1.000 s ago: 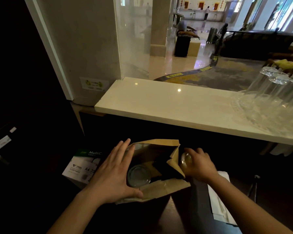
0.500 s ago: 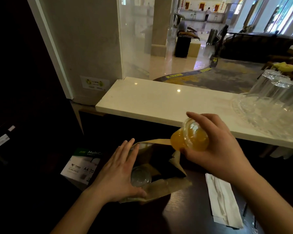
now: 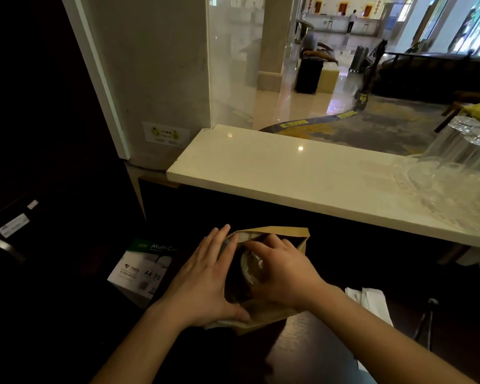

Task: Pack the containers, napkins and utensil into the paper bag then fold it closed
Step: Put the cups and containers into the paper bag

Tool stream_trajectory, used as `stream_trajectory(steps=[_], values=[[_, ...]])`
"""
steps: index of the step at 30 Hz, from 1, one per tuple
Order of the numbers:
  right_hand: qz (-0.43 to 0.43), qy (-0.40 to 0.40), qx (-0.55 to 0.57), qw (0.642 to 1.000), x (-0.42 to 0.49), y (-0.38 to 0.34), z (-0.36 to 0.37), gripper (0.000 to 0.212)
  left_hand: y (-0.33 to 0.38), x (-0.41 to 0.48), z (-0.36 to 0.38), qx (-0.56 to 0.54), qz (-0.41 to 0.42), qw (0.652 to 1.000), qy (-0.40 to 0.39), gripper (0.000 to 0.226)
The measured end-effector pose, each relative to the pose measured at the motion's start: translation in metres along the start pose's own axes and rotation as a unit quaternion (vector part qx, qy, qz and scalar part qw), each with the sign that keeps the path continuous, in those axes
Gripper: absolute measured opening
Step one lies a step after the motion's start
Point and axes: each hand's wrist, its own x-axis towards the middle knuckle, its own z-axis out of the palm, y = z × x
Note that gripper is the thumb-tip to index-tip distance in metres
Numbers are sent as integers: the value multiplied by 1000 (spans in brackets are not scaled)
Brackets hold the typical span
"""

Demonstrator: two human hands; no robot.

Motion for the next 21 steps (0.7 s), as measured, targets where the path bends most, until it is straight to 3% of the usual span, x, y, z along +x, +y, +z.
stream_trajectory(steps=[7, 11, 21], values=[[61, -23, -59, 996, 0, 11, 6, 89, 4, 1, 0, 2, 9, 1000, 3, 138], [54, -69, -82, 993, -14, 19, 5, 85, 11, 3, -1, 3, 20, 1000, 16, 128], [52, -132, -114, 983, 4, 23, 26, 82, 25, 6, -2, 35, 39, 999, -5, 143]])
